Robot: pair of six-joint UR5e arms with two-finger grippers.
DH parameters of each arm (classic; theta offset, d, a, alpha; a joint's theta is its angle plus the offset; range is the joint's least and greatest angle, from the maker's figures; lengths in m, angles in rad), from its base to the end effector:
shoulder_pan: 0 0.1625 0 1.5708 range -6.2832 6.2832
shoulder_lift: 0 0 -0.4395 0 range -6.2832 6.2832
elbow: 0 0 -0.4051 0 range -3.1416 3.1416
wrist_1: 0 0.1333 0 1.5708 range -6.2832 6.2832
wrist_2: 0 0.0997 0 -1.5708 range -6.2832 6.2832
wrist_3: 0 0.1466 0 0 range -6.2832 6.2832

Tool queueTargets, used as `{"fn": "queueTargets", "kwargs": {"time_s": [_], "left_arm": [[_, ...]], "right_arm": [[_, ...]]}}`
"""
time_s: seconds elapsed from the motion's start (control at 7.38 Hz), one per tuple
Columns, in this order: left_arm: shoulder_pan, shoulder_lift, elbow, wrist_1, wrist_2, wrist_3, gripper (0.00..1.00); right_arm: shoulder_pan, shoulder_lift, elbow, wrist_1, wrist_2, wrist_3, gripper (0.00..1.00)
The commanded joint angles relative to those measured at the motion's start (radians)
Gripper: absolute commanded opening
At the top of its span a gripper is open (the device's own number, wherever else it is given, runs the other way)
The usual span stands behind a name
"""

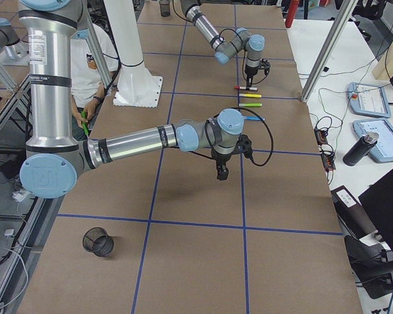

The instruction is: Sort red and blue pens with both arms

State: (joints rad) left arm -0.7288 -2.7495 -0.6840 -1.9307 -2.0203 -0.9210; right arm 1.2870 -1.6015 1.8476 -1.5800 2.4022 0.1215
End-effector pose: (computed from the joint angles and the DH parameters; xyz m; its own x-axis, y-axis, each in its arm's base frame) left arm 0.6649 -0.6869 0.2584 0.7161 0.0912 -0.6920 -0.0378 0.9950 0.0920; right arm -0.1159 -0.4865 0.5757 0.6269 -0.2394 0.7414 0.1977 0.9694 0.1459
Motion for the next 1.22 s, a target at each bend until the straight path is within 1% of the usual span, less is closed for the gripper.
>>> {"fn": "queueTargets", "kwargs": {"time_s": [0.0, 0.14, 0.27, 0.41, 0.81, 0.95, 1.08], "left_arm": [[-0.001, -0.001, -0.003, -0.002, -0.001, -0.002, 0.0], [-0.007, -0.001, -0.026, -0.005, -0.006, -0.004, 0.0], [-0.014, 0.013, -0.081, -0.001, -0.012, -0.007, 0.0], [-0.018, 0.049, -0.168, 0.007, -0.012, -0.009, 0.0], [-0.026, 0.316, -0.547, -0.004, -0.008, -0.188, 0.0], [-0.044, 0.376, -0.639, -0.001, -0.006, -0.2, 0.0], [-0.055, 0.463, -0.748, -0.001, 0.0, -0.214, 0.0]], "right_arm": [[0.0, 0.0, -0.001, 0.0, 0.0, 0.001, 1.0], [0.0, 0.0, -0.001, 0.0, -0.002, 0.001, 1.0], [0.0, 0.003, -0.001, 0.001, -0.003, 0.003, 1.0], [-0.002, 0.012, -0.002, 0.002, -0.005, 0.003, 1.0], [-0.015, 0.064, -0.002, 0.003, -0.009, 0.081, 1.0], [-0.047, 0.102, -0.005, 0.002, -0.012, 0.128, 1.0], [-0.078, 0.145, -0.014, 0.003, -0.017, 0.215, 1.0]]}}
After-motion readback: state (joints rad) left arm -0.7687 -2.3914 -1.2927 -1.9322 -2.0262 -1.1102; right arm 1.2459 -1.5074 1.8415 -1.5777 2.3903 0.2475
